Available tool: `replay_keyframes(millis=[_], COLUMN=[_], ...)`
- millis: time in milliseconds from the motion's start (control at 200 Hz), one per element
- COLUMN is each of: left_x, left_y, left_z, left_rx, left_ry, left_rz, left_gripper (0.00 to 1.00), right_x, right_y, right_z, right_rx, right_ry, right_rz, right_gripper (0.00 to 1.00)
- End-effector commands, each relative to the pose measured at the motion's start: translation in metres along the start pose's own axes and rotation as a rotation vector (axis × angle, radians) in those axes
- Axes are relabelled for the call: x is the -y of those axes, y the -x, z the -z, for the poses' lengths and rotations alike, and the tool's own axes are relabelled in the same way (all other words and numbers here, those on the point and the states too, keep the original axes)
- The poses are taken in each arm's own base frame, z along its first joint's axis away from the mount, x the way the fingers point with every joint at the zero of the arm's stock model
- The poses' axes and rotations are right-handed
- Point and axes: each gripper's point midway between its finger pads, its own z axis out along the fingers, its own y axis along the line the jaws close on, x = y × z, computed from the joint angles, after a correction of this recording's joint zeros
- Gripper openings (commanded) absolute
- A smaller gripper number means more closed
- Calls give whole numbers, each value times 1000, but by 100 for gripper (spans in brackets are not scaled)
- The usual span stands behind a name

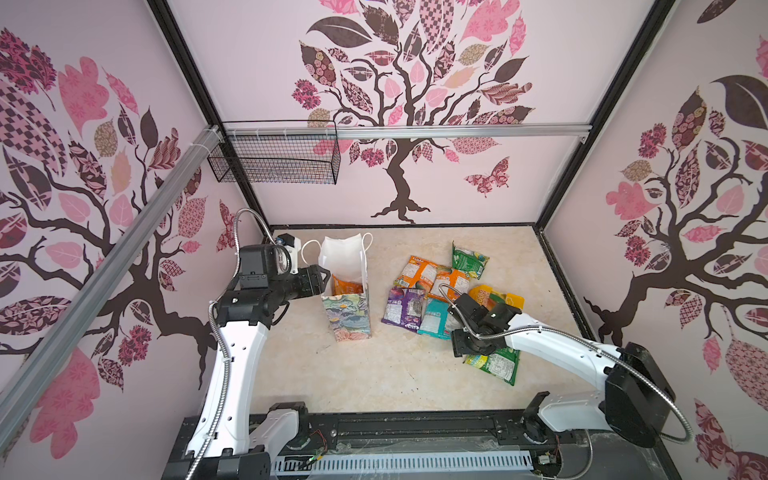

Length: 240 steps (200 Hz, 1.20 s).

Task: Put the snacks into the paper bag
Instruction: 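Open the right gripper and move it back toward the remaining snack packets, then move the right gripper down over the green Spring Tea candy packet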

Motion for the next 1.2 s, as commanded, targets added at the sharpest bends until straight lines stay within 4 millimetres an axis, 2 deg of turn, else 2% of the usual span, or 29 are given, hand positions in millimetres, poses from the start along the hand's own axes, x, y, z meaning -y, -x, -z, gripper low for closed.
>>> replay_keyframes(millis=[0,240,400,595,710,880,1195], left_x=[0,-1,-1,2,1,1,1], left_y=[-4,-5,-4,-3,-3,1,4], left_z=[-1,1,0,0,1,-2,-6], left_rx=[3,11,14,11,12,3,-7], left_ry=[-4,4,0,-14,-11,-9,-13], left_rz=[-18,-24,-24,-26,-28,-29,-28], left_gripper=[71,73,73,74,75,76,75], right_x=[13,41,49,65,67,76,68], right_y=[2,12,18,18,16,15,13], right_z=[3,7,15,8,4,-4,-15], right_rx=[43,91,152,202,203,187,141], right_ry=[-28,-82,-36,24,51,-12,7], right_rz=[-63,-142,-224,-325,-357,-331,-276], right_gripper=[69,69,70,71,71,74,74])
